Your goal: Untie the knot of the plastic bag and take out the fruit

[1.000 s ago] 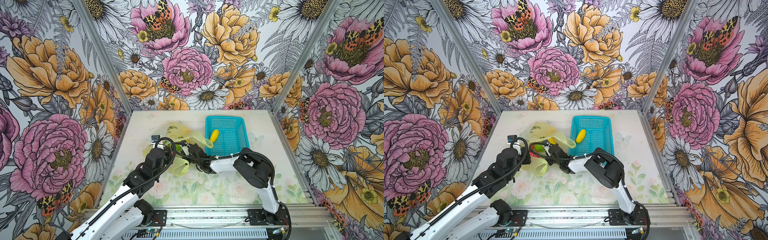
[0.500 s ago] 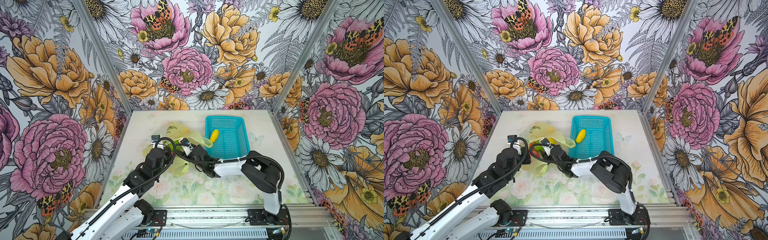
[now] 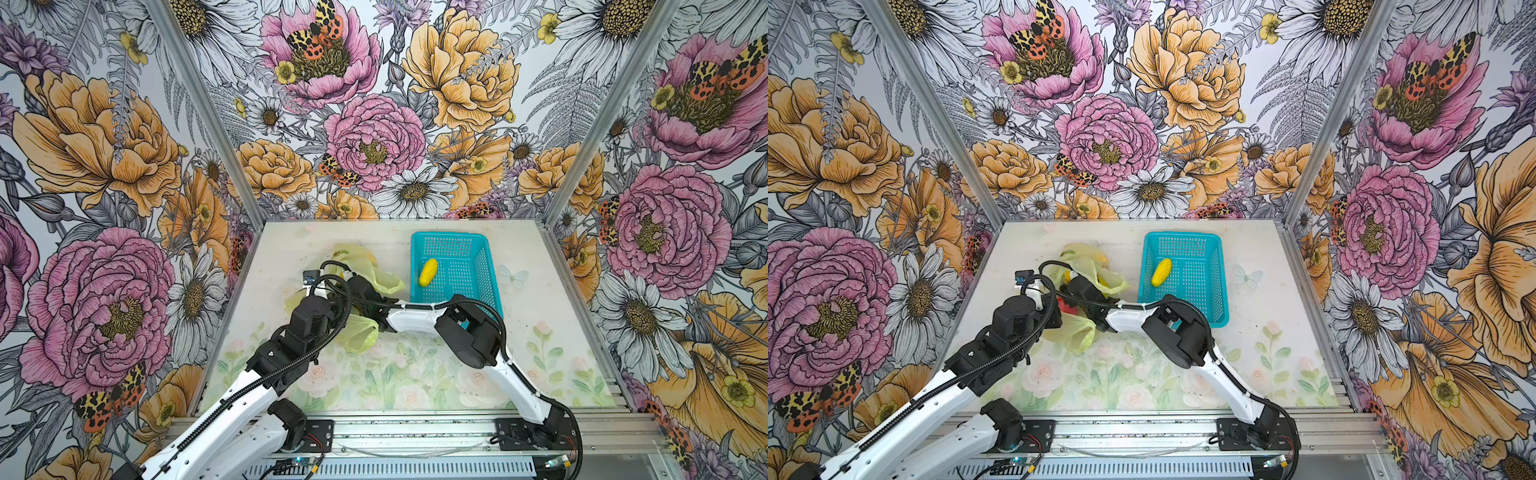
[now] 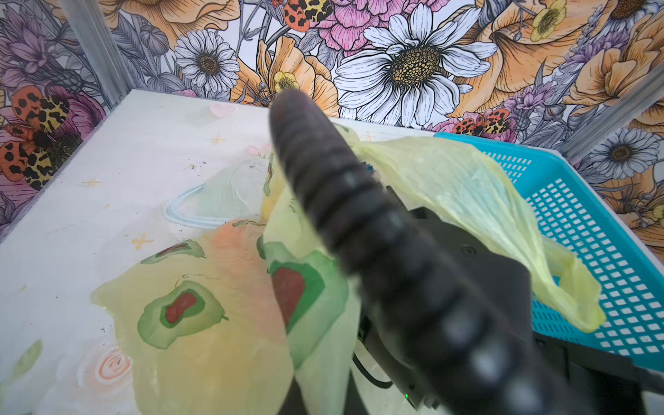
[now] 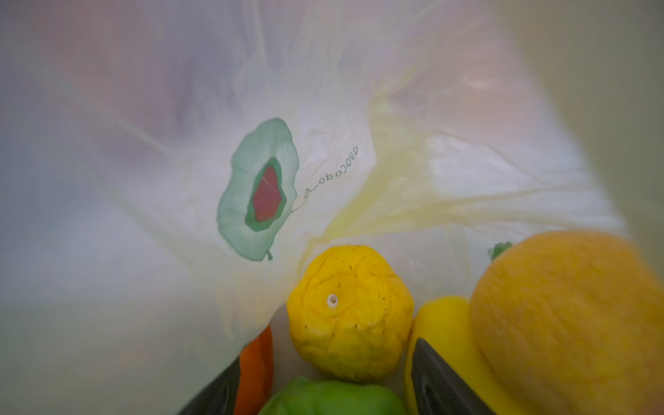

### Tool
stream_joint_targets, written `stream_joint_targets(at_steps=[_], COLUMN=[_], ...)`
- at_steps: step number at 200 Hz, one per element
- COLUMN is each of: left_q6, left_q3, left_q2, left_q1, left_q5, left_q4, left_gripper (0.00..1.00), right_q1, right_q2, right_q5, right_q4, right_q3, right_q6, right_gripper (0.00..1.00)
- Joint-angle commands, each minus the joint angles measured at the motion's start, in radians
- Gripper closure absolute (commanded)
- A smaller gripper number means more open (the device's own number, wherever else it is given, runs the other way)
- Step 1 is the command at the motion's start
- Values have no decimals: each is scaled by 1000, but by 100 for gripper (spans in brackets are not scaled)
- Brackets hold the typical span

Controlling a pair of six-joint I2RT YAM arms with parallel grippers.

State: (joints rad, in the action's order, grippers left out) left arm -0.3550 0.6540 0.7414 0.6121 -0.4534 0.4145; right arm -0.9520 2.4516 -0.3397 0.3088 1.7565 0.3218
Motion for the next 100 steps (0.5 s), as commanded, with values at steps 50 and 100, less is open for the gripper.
stream_joint_targets(at_steps=[50,100], left_q6=[17,14], left_q3=[21,22], left_q2=[-13,1], left_q1=[2,0], left_q5=[23,9], left_q4=[-19,-16], left_gripper=[100,100], right_q1=[5,-7], right_q2=[-8,-233], right_q5=[-37,-22], right_q4=[-143,-23], right_q3=[-45,-293], right_q6=[37,19], right_gripper=[54,74])
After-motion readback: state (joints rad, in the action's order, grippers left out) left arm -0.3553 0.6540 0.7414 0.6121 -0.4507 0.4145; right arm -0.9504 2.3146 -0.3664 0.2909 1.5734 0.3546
